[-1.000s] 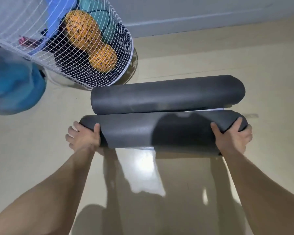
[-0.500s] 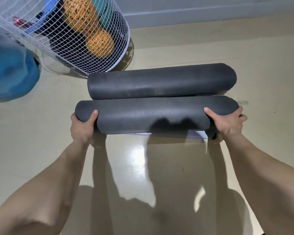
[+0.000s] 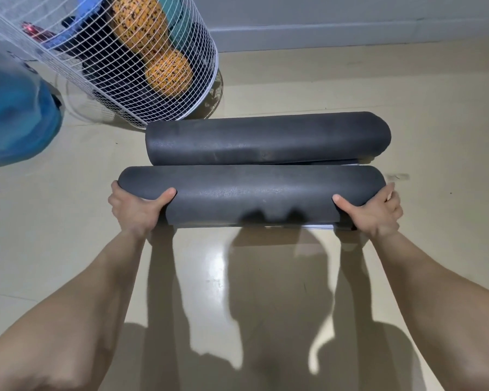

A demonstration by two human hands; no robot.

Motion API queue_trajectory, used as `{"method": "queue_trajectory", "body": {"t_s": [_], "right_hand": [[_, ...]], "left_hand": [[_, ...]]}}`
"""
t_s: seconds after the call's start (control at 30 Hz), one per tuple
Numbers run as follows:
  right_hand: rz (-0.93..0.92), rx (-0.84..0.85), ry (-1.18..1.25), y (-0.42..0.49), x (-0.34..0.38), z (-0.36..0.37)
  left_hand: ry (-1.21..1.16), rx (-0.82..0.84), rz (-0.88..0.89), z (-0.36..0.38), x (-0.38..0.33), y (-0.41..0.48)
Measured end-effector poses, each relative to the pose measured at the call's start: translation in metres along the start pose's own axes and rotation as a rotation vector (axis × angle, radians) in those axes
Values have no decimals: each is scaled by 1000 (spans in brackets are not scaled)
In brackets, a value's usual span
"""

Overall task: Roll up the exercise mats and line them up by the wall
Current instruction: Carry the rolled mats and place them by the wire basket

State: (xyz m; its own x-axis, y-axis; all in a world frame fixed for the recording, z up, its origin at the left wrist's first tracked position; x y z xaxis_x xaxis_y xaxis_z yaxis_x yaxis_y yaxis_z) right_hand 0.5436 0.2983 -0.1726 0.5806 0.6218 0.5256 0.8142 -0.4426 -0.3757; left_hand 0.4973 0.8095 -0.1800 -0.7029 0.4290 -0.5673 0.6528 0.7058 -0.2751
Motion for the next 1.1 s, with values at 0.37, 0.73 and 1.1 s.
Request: {"method": "queue_trajectory", "body": {"t_s": [0.37, 0.73, 1.1], "right_hand": [[-756, 459, -942, -24, 139, 79], [-525, 856, -617, -104, 149, 150], [-313, 860, -110, -232, 114, 161]], "left_hand": [[-121, 17, -370, 18, 0, -42], [-637, 202, -718, 68, 24, -129], [-421, 167, -551, -19, 44, -150]]}}
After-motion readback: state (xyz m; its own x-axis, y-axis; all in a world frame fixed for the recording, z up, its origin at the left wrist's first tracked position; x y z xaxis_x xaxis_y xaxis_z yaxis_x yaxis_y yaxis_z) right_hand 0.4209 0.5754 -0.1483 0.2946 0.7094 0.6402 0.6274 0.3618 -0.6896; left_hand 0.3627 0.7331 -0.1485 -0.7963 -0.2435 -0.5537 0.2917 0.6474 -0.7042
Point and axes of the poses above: each hand's wrist, its own y-axis towards the middle knuckle, its own z-axis out of the palm, x = y × z, the point moved 4 cm from there along y, towards the middle knuckle, and after that the axes turned 8 degrees about y, right-handed, at the moved point
